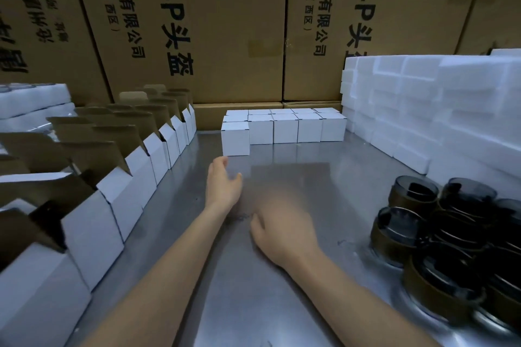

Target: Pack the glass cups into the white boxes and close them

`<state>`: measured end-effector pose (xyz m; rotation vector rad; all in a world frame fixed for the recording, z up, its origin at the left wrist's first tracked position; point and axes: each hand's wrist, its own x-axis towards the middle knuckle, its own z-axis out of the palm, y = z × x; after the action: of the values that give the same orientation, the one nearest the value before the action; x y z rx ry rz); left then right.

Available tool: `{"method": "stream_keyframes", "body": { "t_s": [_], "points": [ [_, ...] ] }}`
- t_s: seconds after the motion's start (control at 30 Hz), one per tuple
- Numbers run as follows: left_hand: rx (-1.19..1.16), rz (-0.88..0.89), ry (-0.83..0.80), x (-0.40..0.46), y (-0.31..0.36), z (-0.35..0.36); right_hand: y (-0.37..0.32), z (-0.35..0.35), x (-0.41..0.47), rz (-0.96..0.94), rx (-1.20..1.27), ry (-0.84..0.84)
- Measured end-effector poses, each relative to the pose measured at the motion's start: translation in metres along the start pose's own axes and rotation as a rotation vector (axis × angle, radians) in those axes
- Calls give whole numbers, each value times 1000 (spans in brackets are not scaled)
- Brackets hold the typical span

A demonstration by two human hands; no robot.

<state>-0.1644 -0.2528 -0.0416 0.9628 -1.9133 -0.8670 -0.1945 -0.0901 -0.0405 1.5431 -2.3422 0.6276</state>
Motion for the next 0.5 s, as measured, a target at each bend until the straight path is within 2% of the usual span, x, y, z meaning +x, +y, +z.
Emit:
{"method": "stream_keyframes", "body": {
  "t_s": [0.23,0.37,0.5],
  "points": [
    [22,106,-60,-88,17,-35,-11,-24,-17,-41,-39,204],
    [21,159,-130,-114,17,-48,-2,-35,-35,128,-277,51],
    [22,185,-169,-117,18,-52,10,-65,-39,368,-364,139]
  ]
}}
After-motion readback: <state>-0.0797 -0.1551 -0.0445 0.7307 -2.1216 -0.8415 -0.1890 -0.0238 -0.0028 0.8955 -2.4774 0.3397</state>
